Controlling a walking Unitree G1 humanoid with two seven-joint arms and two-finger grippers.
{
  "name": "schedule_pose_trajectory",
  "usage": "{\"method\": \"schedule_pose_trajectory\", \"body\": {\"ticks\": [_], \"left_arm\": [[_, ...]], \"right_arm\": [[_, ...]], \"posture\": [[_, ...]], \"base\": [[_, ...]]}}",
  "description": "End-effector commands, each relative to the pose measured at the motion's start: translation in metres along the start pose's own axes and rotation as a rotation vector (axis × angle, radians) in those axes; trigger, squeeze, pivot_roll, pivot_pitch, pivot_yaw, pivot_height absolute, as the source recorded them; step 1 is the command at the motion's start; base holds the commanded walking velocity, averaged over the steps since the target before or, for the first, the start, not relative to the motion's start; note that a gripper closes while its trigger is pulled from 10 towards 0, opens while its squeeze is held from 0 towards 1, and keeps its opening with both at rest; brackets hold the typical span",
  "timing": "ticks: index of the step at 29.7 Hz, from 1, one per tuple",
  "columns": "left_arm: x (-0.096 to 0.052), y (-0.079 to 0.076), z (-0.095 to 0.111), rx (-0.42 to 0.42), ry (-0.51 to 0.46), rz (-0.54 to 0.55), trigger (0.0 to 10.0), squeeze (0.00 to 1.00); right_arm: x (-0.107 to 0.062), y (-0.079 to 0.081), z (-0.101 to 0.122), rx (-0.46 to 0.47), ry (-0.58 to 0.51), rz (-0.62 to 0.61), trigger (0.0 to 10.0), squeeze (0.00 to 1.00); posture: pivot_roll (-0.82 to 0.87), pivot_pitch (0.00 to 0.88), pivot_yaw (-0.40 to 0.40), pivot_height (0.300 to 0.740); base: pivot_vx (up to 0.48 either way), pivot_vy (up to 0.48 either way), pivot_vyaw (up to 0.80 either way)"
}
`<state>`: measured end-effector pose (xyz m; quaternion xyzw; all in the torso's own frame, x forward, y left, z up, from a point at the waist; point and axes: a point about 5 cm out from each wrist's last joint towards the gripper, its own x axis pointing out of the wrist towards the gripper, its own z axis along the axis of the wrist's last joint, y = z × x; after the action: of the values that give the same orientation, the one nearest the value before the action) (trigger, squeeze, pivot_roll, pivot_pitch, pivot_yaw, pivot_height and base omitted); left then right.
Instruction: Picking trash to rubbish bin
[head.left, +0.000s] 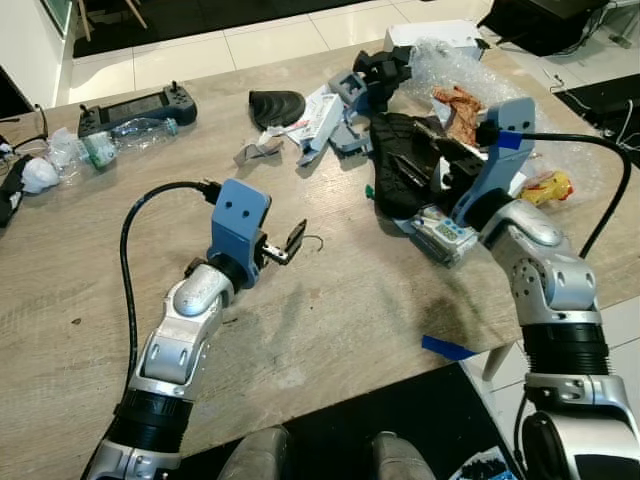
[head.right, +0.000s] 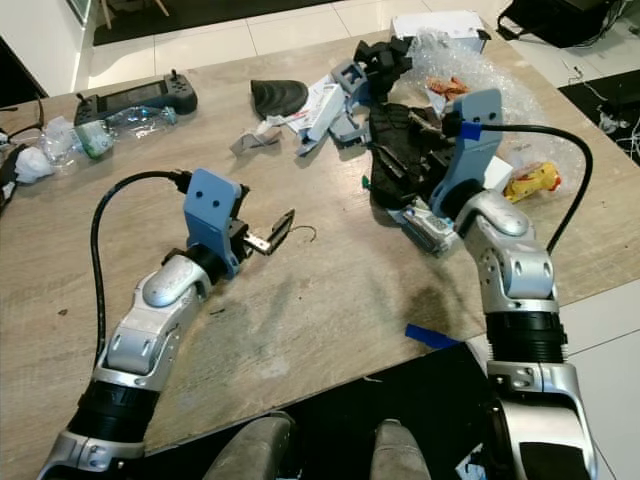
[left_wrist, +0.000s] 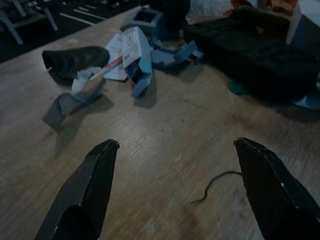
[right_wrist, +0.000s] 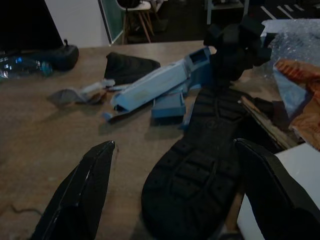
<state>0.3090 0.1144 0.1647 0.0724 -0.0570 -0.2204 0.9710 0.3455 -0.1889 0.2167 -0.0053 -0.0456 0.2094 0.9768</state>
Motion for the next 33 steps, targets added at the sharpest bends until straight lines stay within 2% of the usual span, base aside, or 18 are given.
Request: {"method": "schedule_pose_trajectory", "body": {"ticks": [1,2,3,4,5,10,13,16,18,19,22,23,24,25,26,27,29,33], "left_arm": [[-0.001,0.005,-0.007,0.005,0.024,0.04,10.0,0.0],[-0.001,0.005,-0.007,0.005,0.024,0.04,10.0,0.0],[-0.002,0.009,-0.007,0.013,0.02,0.073,10.0,0.0],[-0.002,0.009,-0.007,0.013,0.02,0.073,10.0,0.0],[-0.002,0.013,-0.008,0.015,0.018,0.104,10.0,0.0],[-0.003,0.018,-0.009,0.012,0.015,0.14,10.0,0.0],[-0.001,0.04,-0.004,0.029,-0.01,0.265,10.0,0.0],[0.002,0.046,-0.001,0.037,-0.023,0.295,10.0,0.0],[0.004,0.053,0.003,0.045,-0.042,0.338,10.0,0.0],[0.004,0.057,0.001,0.039,-0.039,0.358,10.0,0.0],[0.005,0.062,0.0,0.048,-0.037,0.371,10.0,0.0],[0.006,0.069,0.009,0.039,-0.038,0.395,10.0,0.0],[0.005,0.072,0.016,0.007,-0.059,0.406,10.0,0.0],[0.005,0.072,0.016,0.007,-0.059,0.406,10.0,0.0],[0.004,0.072,0.019,-0.016,-0.072,0.412,10.0,0.0],[-0.001,0.072,0.021,-0.007,-0.094,0.412,10.0,0.0],[-0.01,0.076,0.018,-0.039,-0.087,0.413,10.0,0.0],[-0.016,0.08,0.014,0.017,-0.077,0.387,10.0,0.0]], "right_arm": [[-0.002,0.004,-0.012,-0.023,0.048,0.007,10.0,0.98],[-0.002,0.004,-0.012,-0.023,0.048,0.007,10.0,0.98],[-0.003,0.003,-0.016,-0.049,0.048,-0.018,10.0,0.41],[-0.003,0.003,-0.016,-0.049,0.048,-0.018,10.0,0.41],[-0.003,0.002,-0.019,-0.067,0.034,-0.046,10.0,0.0],[-0.002,0.0,-0.019,-0.056,-0.004,-0.085,10.0,0.0],[0.002,-0.001,-0.007,-0.069,-0.159,-0.191,10.0,0.0],[0.004,-0.002,-0.003,-0.089,-0.186,-0.216,10.0,0.0],[0.002,-0.01,-0.004,-0.057,-0.189,-0.271,10.0,0.0],[0.003,-0.01,-0.006,-0.005,-0.19,-0.261,10.0,0.0],[0.006,-0.009,-0.006,0.003,-0.197,-0.248,10.0,0.0],[0.007,-0.014,0.003,0.194,-0.261,-0.301,10.0,0.0],[0.006,-0.013,0.009,0.147,-0.279,-0.288,10.0,0.0],[0.006,-0.013,0.009,0.147,-0.279,-0.288,10.0,0.0],[0.005,-0.013,0.01,0.099,-0.286,-0.275,10.0,0.0],[0.003,-0.011,0.006,0.058,-0.285,-0.269,10.0,0.0],[0.003,0.005,-0.008,-0.093,-0.22,-0.152,10.0,0.0],[-0.002,0.014,-0.014,-0.097,-0.221,-0.166,10.0,0.0]], "posture": [[0.01,0.06,0.057,0.74],[0.01,0.06,0.057,0.74],[0.02,0.041,0.048,0.74],[0.02,0.041,0.048,0.74],[0.02,0.033,0.045,0.74],[0.02,0.016,0.037,0.74],[0.02,0.0,0.034,0.74],[0.01,0.0,0.024,0.74],[0.02,0.0,-0.001,0.74],[0.05,0.0,-0.037,0.74],[0.0,0.006,-0.025,0.74],[0.02,0.047,-0.03,0.74],[0.05,0.09,-0.035,0.74],[0.05,0.09,-0.035,0.74],[0.06,0.11,-0.054,0.74],[0.07,0.083,-0.067,0.74],[0.06,0.095,-0.024,0.74],[0.02,0.078,0.017,0.74]], "base": [[0.0,0.0,0.0],[0.0,0.0,0.0],[0.0,0.0,0.0],[0.0,0.0,0.0],[0.0,0.0,0.0],[0.0,0.0,0.0],[0.0,0.0,0.0],[0.0,0.0,0.0],[0.0,0.0,0.0],[0.0,0.0,0.0],[0.0,0.0,0.0],[0.0,0.0,0.0],[0.0,0.0,0.0],[0.0,0.0,0.0],[0.0,0.0,0.0],[0.0,0.0,0.0],[0.0,0.0,0.0],[0.0,0.0,0.0]]}}
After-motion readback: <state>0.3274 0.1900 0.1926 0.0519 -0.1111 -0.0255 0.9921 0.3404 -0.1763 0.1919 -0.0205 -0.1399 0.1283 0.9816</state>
